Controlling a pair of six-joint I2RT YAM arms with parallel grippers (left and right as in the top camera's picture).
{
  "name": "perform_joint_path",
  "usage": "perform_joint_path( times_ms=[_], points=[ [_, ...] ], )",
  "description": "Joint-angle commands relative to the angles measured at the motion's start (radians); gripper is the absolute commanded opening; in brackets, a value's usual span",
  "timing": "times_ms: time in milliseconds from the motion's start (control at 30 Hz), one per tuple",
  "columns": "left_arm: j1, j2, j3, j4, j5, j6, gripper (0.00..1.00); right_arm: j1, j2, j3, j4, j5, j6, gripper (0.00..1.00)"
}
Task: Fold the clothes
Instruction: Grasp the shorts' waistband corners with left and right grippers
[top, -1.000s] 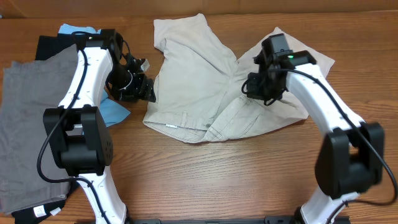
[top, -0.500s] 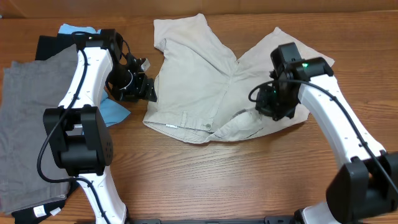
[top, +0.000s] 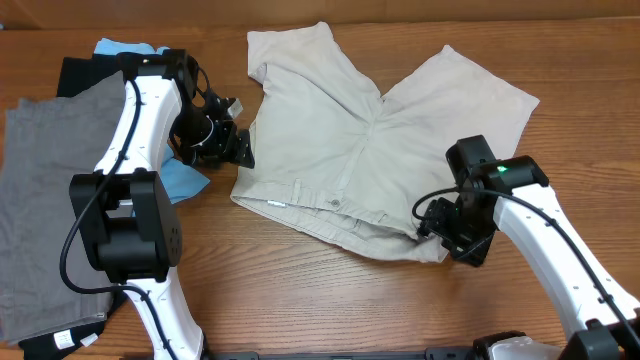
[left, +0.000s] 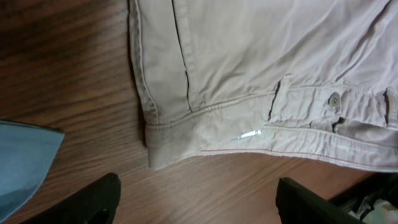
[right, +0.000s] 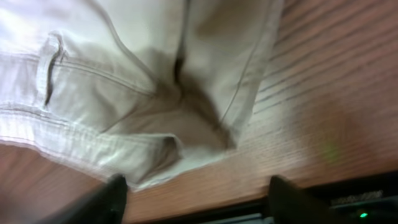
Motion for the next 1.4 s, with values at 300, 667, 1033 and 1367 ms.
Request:
perform_joint_path(
  times_ms=[300,667,1033,1367],
  points=[
    [-0.033,-0.003,-0.119,0.016,0.011,0.036,0.89,0.039,-0.078,-0.082,0.102,-0.062,0.027,0.93],
    [-0.035,-0.003,-0.253,0.187,-0.040,0.043,0.82,0.046,-0.078,-0.176,0.214,-0.069,0.031,0.86],
    [-0.053,-0.003,-0.312,0.258,-0.083,-0.004,0.53,0.046,-0.077,-0.353,0.409,-0.079,0.139,0.73],
    [-0.053,-0.003,-0.312,0.262,-0.083,-0.017,0.33,0.046,-0.077,-0.495,0.578,-0.108,0.214,0.49]
  ],
)
